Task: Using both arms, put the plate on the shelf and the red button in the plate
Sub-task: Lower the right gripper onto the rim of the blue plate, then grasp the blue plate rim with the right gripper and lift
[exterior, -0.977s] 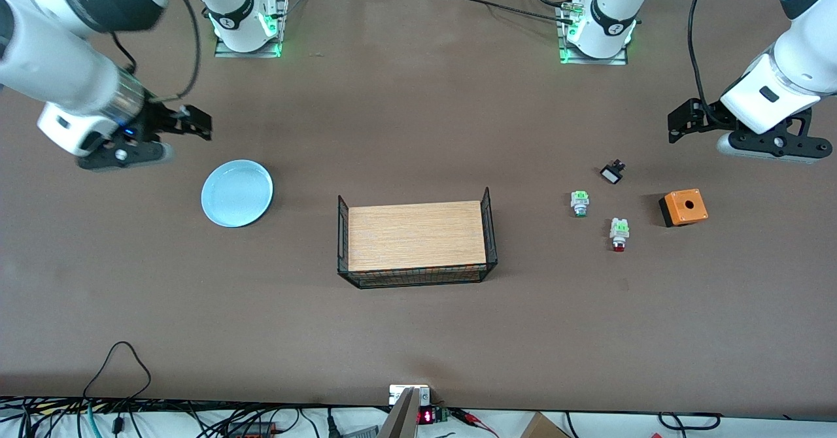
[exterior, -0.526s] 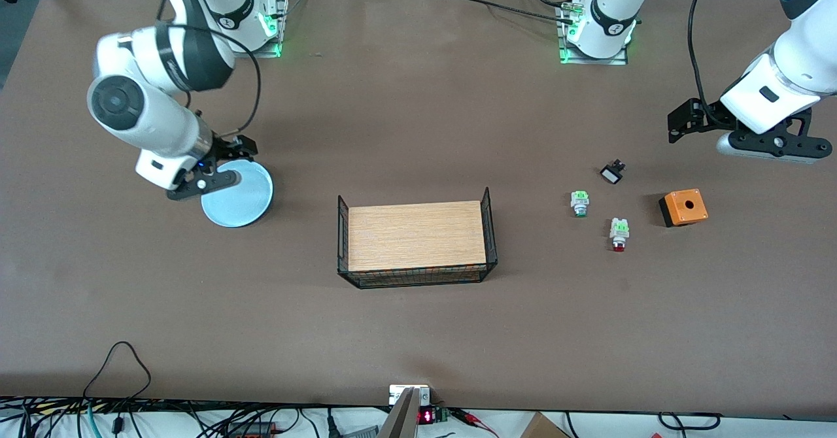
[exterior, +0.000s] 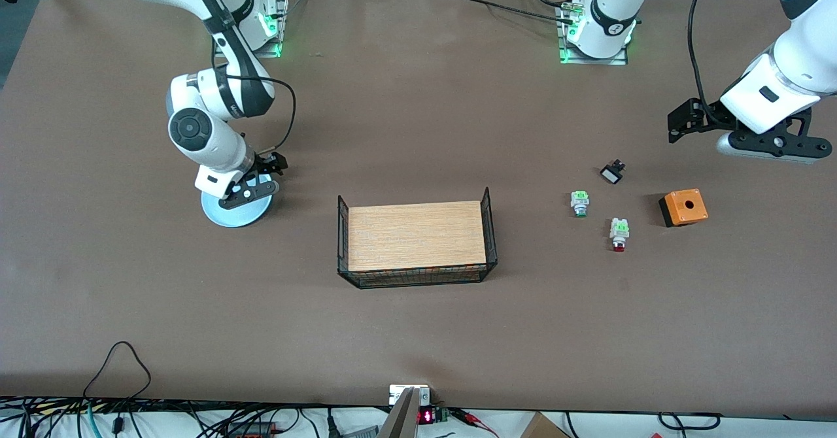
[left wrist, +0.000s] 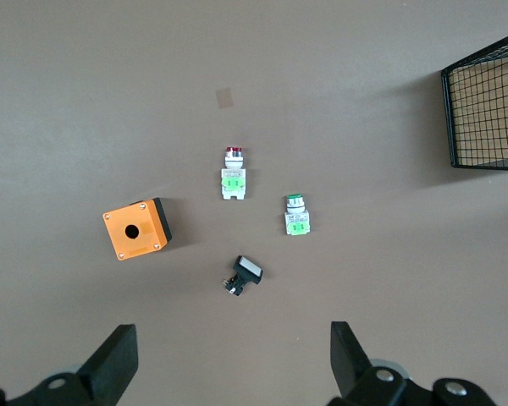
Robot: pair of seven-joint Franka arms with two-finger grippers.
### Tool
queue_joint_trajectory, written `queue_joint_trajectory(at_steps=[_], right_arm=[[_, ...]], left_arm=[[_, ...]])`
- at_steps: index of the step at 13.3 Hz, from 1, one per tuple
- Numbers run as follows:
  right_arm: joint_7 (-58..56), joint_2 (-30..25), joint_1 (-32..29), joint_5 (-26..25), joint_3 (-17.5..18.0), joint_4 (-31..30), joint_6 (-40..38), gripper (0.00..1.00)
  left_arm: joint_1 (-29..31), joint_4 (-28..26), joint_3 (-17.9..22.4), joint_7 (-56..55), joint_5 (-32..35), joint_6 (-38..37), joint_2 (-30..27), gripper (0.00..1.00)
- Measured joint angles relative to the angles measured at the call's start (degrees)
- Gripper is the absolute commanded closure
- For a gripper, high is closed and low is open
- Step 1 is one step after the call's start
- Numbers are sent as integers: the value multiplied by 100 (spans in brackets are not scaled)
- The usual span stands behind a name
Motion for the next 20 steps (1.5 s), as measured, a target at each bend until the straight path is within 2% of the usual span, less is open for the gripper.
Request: queue_joint_trajectory(at_steps=[2,5,8,9,16,20], right_arm=[[-23,219,1,-14,-1,-86,341,22],[-46,393,1,-61,-2,-97,453,65],[-51,420,1,-61,-2,-98,453,97],[-52,421,1,-61,-2,-98,453,100],[-71,277,4,-85,-19,-51,469,100],[-809,-272,65,-96,-16,280,171,100]], left_arm=[[0,0,0,0,0,0,0,0],[-2,0,-2,0,0,0,0,0],[-15,0,-5,0,0,0,0,0],[-16,0,-5,0,0,0,0,0],[-16,0,-5,0,0,0,0,0],[-16,0,-5,0,0,0,0,0]])
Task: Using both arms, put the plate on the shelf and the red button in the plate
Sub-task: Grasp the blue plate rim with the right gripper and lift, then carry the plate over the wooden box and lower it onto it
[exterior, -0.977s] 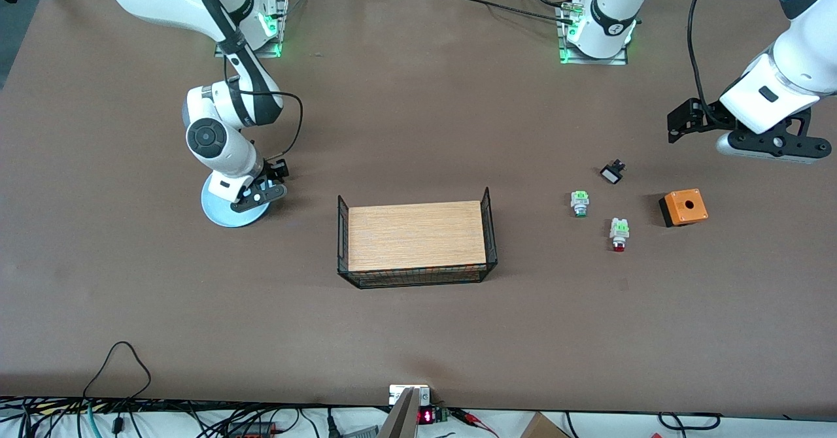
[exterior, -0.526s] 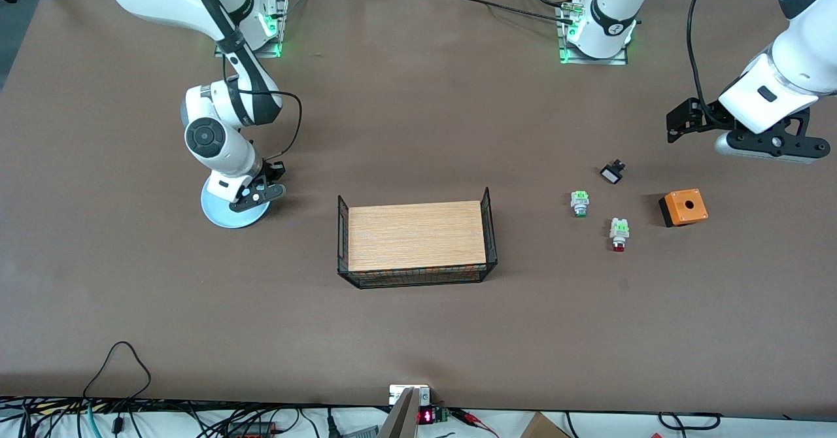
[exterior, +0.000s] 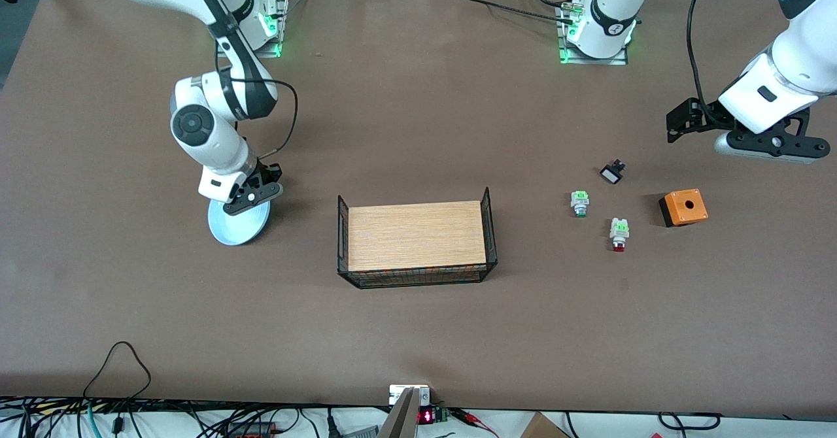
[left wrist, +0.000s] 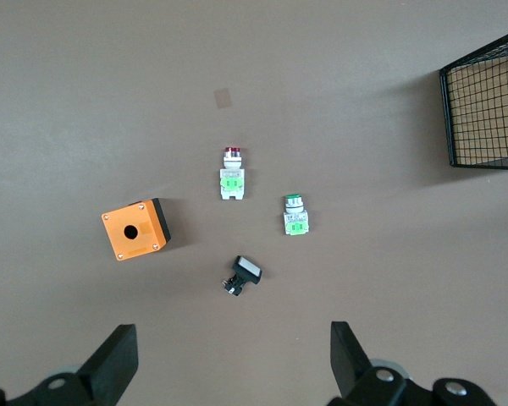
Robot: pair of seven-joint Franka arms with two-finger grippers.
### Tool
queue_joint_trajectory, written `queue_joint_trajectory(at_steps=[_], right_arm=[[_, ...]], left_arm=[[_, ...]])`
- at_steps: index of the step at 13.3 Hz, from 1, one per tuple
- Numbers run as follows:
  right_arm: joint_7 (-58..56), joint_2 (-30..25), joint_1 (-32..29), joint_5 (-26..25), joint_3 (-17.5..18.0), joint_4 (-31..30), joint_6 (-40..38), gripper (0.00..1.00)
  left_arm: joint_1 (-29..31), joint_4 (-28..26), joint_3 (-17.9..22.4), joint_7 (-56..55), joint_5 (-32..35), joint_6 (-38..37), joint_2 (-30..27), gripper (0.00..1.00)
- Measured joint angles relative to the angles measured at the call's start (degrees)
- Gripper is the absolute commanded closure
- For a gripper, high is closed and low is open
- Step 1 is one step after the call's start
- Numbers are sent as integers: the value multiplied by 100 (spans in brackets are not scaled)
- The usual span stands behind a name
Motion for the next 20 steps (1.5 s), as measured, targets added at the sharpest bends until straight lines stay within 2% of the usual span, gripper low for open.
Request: queue_joint_trajectory(at_steps=[5,10,15,20], right_arm=[[-1548,-578,156,-2,10,1301,-1537,100],[-2609,-554,758,-5,33,2453,-2162,100],[-2652,-83,1892,-297,48,3394,-2369,100],[-2231,492,2846,-955,46,3712,-2366,100]], left_arm=[[0,0,2,0,0,0,0,0],[1,0,6,0,0,0,0,0],[3,0,10,0,0,0,0,0],[3,0,11,0,0,0,0,0]])
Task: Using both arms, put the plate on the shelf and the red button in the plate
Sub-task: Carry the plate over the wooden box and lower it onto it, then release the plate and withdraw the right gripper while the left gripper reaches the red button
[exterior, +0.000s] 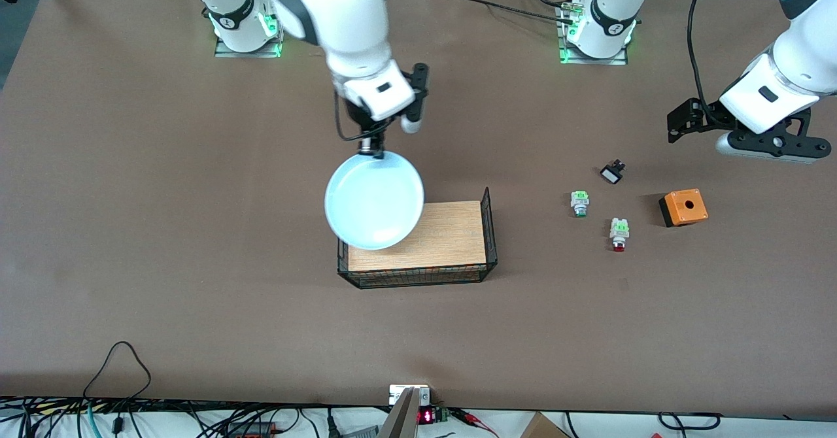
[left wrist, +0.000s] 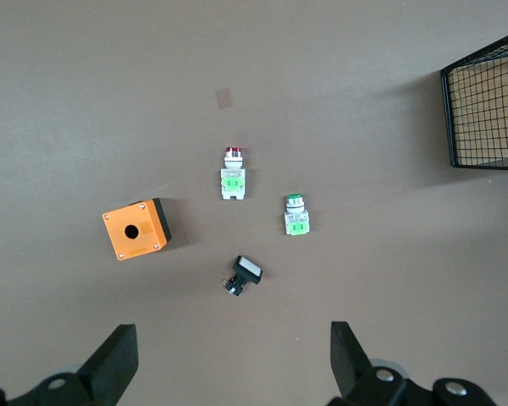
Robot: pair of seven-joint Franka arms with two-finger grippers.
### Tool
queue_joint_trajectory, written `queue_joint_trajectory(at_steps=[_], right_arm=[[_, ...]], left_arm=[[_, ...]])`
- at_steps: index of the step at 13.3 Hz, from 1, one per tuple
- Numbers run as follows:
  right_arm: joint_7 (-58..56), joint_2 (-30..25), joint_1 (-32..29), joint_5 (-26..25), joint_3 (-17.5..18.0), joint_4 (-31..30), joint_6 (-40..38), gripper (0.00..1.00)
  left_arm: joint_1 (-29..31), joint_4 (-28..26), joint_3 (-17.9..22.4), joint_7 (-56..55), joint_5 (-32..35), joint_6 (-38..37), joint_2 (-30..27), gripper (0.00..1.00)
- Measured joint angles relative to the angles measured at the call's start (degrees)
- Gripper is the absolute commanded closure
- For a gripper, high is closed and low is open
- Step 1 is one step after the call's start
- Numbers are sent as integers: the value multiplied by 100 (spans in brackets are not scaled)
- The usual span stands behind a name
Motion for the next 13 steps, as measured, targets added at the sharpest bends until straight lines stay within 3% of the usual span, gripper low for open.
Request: queue_joint_trajectory(at_steps=[4,10,11,12,13], right_arm=[[222,513,378,-517,-3,50,277,100],[424,1119,459,-1010,-11,70,1001,100],[427,1183,459,-1035,-15,72,1069,93],[430,1232,459,-1042,-19,73,1106,66],[432,1258,459,-1045,-23,80,1120,1]], left_arm=[[1,0,2,0,0,0,0,0],[0,0,1,0,0,0,0,0],[-1,0,1,0,0,0,0,0],[-3,0,-1,0,0,0,0,0],[-8,0,-7,0,0,0,0,0]])
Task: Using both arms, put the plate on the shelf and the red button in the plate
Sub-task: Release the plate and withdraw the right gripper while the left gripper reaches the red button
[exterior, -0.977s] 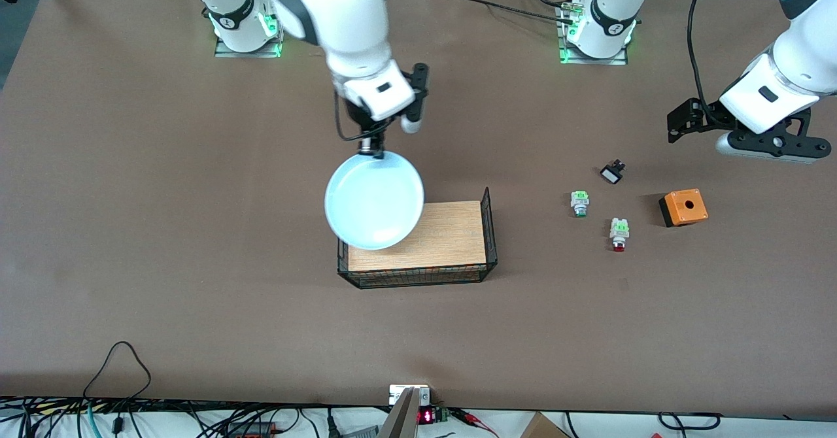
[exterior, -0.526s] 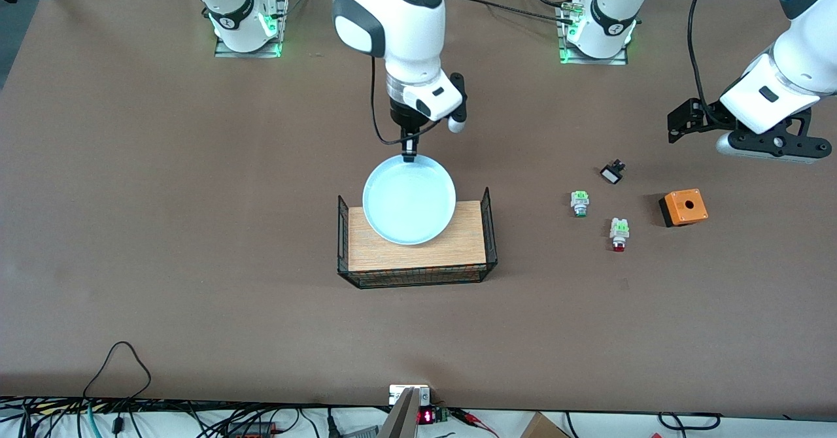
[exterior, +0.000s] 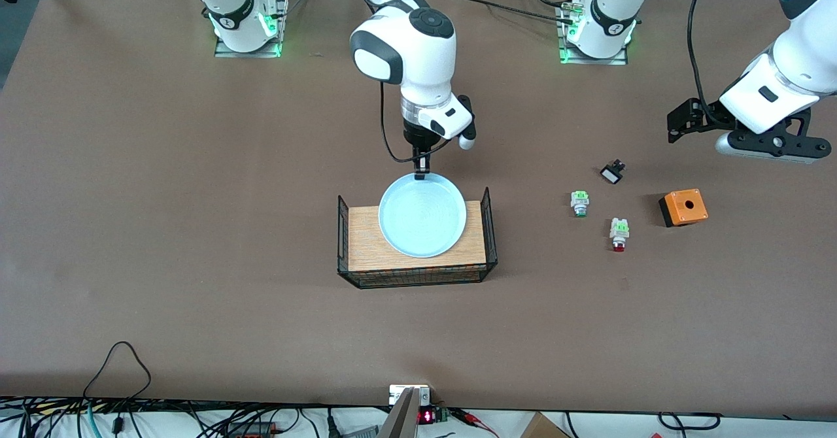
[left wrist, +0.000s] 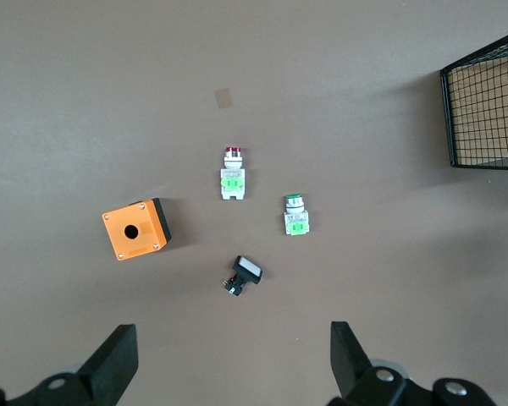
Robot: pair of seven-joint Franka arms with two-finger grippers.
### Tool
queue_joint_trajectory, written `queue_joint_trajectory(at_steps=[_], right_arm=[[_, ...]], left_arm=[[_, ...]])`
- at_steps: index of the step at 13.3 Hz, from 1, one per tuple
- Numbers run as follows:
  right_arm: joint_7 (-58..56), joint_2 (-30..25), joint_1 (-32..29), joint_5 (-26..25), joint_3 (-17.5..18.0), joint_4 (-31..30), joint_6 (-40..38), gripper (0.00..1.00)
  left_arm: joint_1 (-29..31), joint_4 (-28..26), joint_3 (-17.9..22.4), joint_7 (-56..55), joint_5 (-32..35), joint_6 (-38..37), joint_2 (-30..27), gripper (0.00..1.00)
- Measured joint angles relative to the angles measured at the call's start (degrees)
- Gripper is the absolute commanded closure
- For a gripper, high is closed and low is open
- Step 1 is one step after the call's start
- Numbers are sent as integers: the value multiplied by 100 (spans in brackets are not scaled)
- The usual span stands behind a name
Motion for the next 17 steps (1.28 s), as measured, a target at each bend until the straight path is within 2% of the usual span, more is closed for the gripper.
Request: queue_joint_trajectory(at_steps=[3,6,9,12,15,17], right_arm=[[15,-3,0,0,-12,89,-2,0],[140,-151,-33,49,-99,221,-157,0],[174,-690,-262,534,-238,293,-866,0],[170,-1259,-760,720,-304,294,-1512,0],[170,-1592,-1325,828,-322,286,-1874,0],[177,-1731,-1733,1208,-337,283,-2036,0]], left_arm=[[-28,-27,-20,0,0,-64,147,0],[-32,-72,-21,0,21,-12,716,0],[-31,-78,-20,0,252,583,1532,0],[-30,-84,-19,0,302,1309,2271,0],[-3,-89,-4,1,323,2031,2932,0],[36,-91,27,64,330,2492,3320,1]])
